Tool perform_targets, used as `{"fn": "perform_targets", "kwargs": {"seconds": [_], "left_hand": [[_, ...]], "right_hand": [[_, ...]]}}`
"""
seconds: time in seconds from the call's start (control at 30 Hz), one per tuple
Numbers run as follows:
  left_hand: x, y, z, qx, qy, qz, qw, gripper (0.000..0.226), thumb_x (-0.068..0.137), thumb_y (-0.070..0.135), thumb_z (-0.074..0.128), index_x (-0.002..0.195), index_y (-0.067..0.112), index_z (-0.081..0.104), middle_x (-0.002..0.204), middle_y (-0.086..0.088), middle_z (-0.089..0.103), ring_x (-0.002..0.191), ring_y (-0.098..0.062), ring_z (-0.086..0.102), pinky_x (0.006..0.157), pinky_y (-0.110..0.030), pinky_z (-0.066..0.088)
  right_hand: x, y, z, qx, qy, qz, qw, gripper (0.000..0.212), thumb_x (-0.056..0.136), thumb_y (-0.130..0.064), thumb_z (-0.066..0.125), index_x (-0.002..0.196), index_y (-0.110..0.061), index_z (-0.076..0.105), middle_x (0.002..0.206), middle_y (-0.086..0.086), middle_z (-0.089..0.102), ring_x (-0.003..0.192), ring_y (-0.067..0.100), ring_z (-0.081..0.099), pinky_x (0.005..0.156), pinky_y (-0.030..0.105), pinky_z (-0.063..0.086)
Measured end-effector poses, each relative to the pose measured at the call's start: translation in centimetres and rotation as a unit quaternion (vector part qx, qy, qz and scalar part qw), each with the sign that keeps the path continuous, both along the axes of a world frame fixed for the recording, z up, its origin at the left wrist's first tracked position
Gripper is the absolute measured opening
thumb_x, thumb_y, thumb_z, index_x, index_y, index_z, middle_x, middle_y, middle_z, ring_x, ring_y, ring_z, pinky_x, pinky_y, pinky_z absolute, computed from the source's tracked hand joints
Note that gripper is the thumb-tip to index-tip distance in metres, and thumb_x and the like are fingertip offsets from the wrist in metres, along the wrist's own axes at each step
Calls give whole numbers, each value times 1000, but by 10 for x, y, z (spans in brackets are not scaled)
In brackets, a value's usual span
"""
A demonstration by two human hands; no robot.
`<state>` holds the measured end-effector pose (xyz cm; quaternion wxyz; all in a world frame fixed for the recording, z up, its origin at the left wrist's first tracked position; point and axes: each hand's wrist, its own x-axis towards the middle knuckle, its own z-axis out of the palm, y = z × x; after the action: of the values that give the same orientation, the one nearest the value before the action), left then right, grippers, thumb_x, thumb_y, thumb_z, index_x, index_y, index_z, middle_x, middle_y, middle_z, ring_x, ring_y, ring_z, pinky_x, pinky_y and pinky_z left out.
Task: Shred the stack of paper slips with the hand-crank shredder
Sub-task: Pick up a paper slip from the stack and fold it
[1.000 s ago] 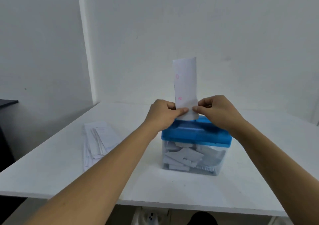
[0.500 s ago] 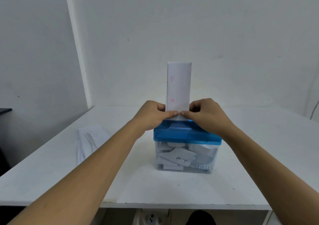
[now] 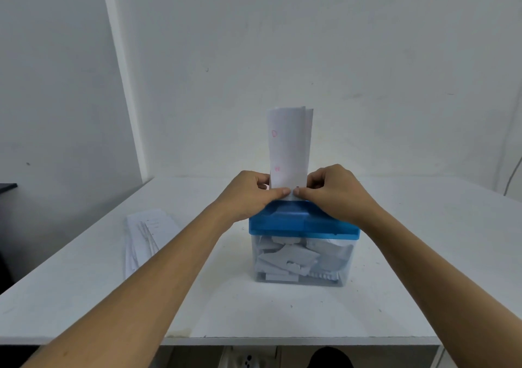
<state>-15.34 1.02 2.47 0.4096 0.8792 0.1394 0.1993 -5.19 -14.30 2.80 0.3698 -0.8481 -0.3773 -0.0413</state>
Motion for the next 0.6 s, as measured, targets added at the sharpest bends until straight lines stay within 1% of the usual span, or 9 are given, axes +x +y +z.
{"fn": "perform_targets", "kwargs": {"seconds": [0.1,0.17,0.27,0.33,0.37,0.43,0.5,0.57,0.6], "left_hand": [[1,-8,-4,7,-9,-11,1000,46,93,45,66,133,22,62,124,5,66,110,-15,61,79,-17,48],[2,-12,-8,-13,-25,-19,999,43,97,39,64,136,22,60,126,5,66,112,-14,60,80,-14,46],[1,-12,-11,-50,-31,-14,998,39,98,34,63,134,20,61,127,6,66,111,-13,60,87,-19,47],[1,-11,-12,-66,-34,-15,997,38,98,32,64,134,19,61,127,5,65,111,-12,59,91,-21,46],[1,-11,-13,-69,-35,-17,997,39,98,32,63,135,19,60,128,5,64,111,-12,59,91,-20,46],[2,-12,-13,-68,-36,-21,997,40,99,31,63,137,19,58,127,6,63,111,-12,57,90,-19,45],[2,-12,-14,-68,-37,-20,997,41,99,31,62,138,19,57,122,8,62,110,-11,56,92,-21,45],[3,-11,-14,-74,-36,-17,996,41,99,32,63,138,20,57,118,10,61,109,-10,57,94,-22,45],[3,-11,-14,-75,-35,-16,996,41,99,32,63,138,20,57,117,11,61,108,-10,57,94,-23,46]], "right_hand": [[0,-1,1,-7,-22,1,1000,20,91,-39,68,83,-22,73,81,-6,70,76,16,64,68,26,54],[0,-3,2,9,-40,4,999,16,93,-42,66,93,-26,67,88,-10,67,81,11,63,67,19,50],[6,-20,-3,132,-16,-21,991,20,100,-41,55,111,-27,63,100,-11,66,93,5,62,73,14,44],[12,-39,-16,204,10,-37,978,22,104,-30,47,116,-23,65,104,-9,69,101,8,64,77,15,48],[14,-49,-27,214,24,-28,976,25,105,-22,44,117,-22,65,107,-9,70,104,9,64,77,15,50],[13,-66,-49,185,23,7,982,37,106,-10,36,124,-26,64,119,-11,67,112,0,59,82,7,48],[10,-78,-63,151,-12,23,988,48,104,-5,32,139,-30,55,136,-17,56,119,-12,50,93,-2,37],[16,-84,-72,119,-40,33,992,60,100,-2,32,151,-31,41,149,-19,42,131,-11,37,103,-3,24],[20,-86,-75,90,-39,37,994,67,98,2,34,155,-34,32,154,-19,35,138,-8,31,108,0,20]]}}
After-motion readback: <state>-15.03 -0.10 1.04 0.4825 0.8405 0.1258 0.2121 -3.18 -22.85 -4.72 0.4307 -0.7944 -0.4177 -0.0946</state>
